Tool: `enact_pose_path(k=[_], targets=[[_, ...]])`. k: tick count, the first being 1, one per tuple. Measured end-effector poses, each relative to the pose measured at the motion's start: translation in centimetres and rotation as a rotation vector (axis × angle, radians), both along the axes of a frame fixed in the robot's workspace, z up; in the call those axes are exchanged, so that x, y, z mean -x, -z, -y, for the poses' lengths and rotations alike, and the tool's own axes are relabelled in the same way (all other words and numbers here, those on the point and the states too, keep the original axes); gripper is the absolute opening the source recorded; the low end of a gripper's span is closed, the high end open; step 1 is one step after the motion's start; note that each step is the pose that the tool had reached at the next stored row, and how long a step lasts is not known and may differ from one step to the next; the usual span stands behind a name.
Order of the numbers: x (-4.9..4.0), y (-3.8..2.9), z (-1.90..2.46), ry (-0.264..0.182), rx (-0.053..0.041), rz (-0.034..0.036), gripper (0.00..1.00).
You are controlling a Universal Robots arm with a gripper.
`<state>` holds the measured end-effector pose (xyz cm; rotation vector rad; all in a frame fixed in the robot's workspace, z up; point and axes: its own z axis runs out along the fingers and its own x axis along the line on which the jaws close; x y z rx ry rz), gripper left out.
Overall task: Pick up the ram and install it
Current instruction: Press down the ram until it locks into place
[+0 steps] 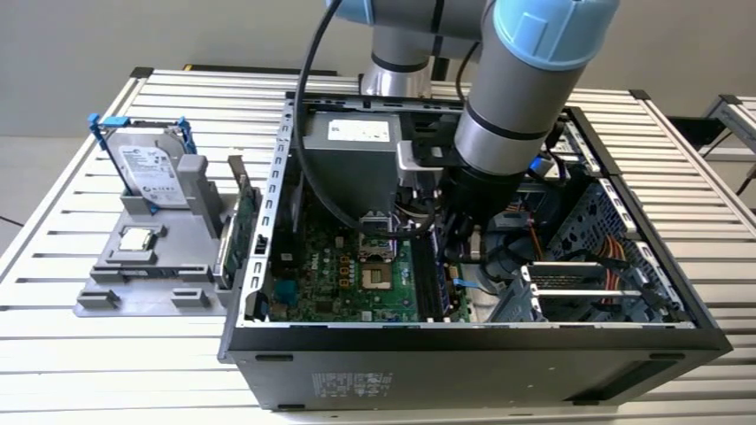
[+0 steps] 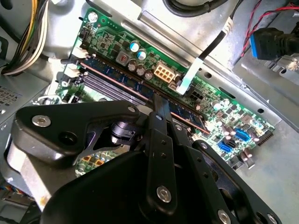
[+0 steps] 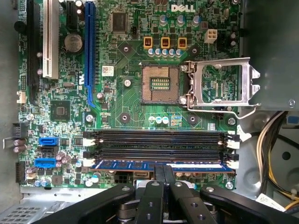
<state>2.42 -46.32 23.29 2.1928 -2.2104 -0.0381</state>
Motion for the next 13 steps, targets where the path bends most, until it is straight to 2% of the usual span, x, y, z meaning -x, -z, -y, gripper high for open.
enact_pose_path(k=[7, 13], targets=[[0.0, 0.85, 0.01, 0.0, 0.0007, -0.0002, 0.0], [0.0, 1.02, 0.01, 0.0, 0.0008, -0.0001, 0.0]])
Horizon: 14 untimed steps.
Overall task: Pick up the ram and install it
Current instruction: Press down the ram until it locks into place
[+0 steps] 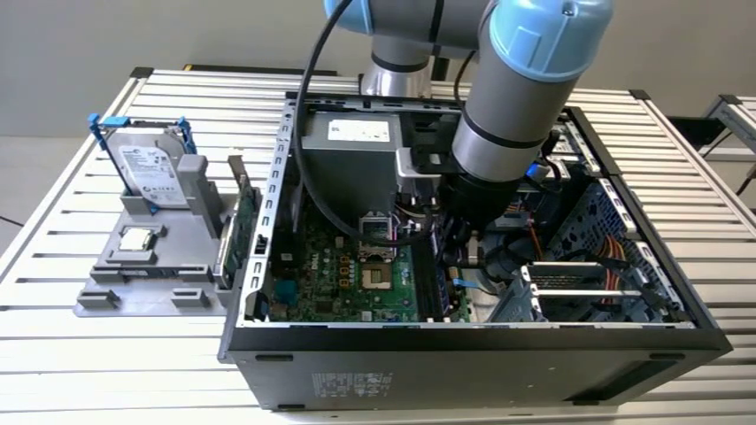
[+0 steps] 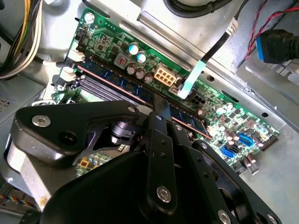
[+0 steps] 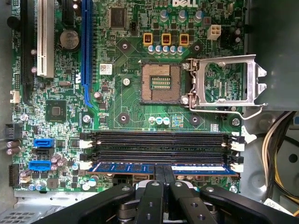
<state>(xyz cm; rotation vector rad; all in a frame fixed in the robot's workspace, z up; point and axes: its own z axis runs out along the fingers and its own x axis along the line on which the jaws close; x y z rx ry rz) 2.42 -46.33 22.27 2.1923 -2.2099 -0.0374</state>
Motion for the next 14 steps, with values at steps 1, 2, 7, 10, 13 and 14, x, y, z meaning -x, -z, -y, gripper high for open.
enact_pose_path(k=[1, 2, 7, 10, 13, 14], targets=[[0.0, 0.07, 0.0, 0.0, 0.0001, 0.0, 0.0], [0.0, 0.2, 0.01, 0.0, 0.0008, -0.0001, 0.0], [-0.01, 0.7, -0.04, 0.0, 0.0062, 0.0009, 0.0], [-0.01, 0.69, -0.03, 0.0, 0.0066, 0.0018, 0.0], [-0.01, 0.7, -0.04, 0.0, 0.0065, 0.0026, 0.0], [-0.01, 0.7, -0.04, 0.0, 0.0065, 0.003, 0.0]])
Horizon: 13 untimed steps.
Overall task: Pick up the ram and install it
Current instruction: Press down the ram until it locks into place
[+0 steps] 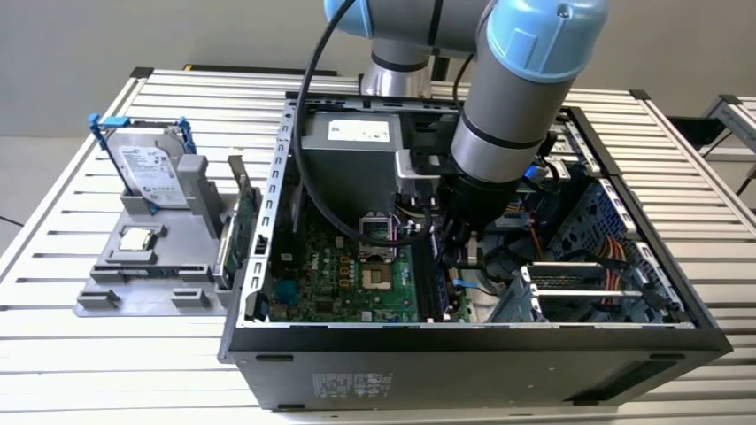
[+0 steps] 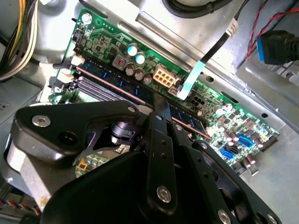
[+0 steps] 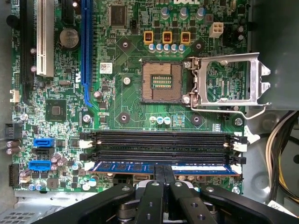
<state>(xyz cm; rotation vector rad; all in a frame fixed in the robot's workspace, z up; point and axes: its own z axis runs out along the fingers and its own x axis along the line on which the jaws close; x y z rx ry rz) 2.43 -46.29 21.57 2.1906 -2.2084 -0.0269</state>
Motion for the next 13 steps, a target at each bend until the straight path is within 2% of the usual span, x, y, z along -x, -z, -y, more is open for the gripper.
enact_pose_path(k=[3, 4, 5, 6, 13], targets=[[0.0, -0.22, -0.04, 0.0, 0.0005, 0.0003, 0.0], [-0.03, -0.56, -0.16, 0.0, 0.0069, -0.0013, 0.0], [-0.06, -1.06, -0.29, 0.0, 0.0181, -0.0035, 0.0], [-0.05, -1.14, -0.26, 0.0, 0.0201, -0.0043, 0.0], [-0.05, -1.19, -0.23, 0.0, 0.0211, -0.0046, 0.0]])
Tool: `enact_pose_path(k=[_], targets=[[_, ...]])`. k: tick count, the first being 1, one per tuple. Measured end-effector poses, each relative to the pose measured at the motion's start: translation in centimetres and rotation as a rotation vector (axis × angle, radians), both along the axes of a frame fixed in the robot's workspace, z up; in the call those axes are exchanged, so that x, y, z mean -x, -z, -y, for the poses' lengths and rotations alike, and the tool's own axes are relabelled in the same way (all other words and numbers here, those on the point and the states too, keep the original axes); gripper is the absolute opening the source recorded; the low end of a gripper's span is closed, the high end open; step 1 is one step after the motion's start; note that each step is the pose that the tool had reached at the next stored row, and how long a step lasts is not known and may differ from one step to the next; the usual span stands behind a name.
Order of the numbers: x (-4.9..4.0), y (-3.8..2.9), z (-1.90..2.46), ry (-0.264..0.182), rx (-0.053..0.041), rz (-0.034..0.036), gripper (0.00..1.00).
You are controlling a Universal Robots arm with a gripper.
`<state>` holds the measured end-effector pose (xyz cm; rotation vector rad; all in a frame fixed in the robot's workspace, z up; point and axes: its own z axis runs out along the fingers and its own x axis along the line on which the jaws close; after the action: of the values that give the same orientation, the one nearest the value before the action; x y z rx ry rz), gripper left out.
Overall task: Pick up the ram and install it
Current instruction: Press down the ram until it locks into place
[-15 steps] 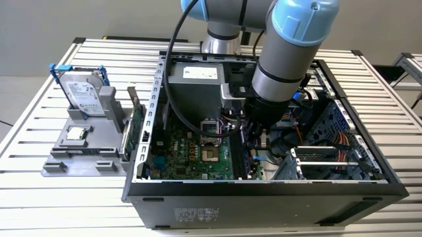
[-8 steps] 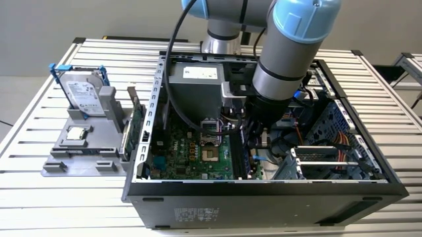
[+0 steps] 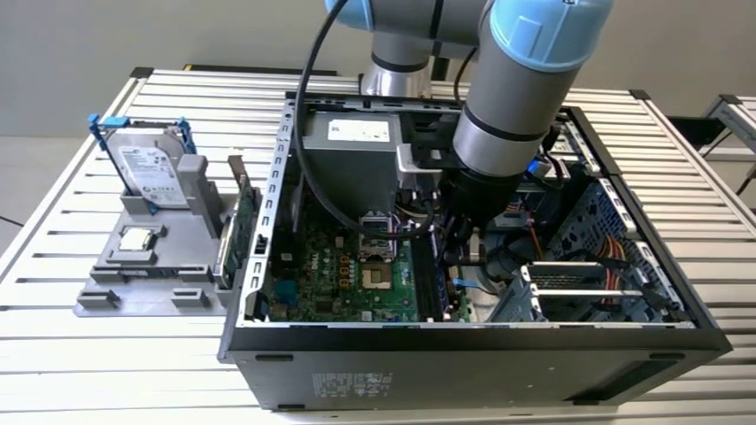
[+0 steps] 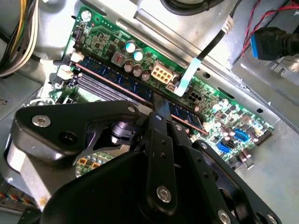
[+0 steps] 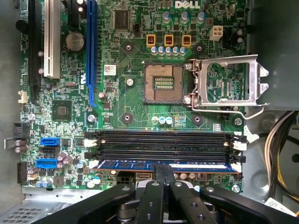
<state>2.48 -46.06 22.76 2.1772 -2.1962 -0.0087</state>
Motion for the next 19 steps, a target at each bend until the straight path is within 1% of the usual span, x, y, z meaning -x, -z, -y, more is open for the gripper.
enact_pose_path(k=[19], targets=[[0.0, 0.0, 0.0, 0.0, 0.0, 0.0, 0.0]])
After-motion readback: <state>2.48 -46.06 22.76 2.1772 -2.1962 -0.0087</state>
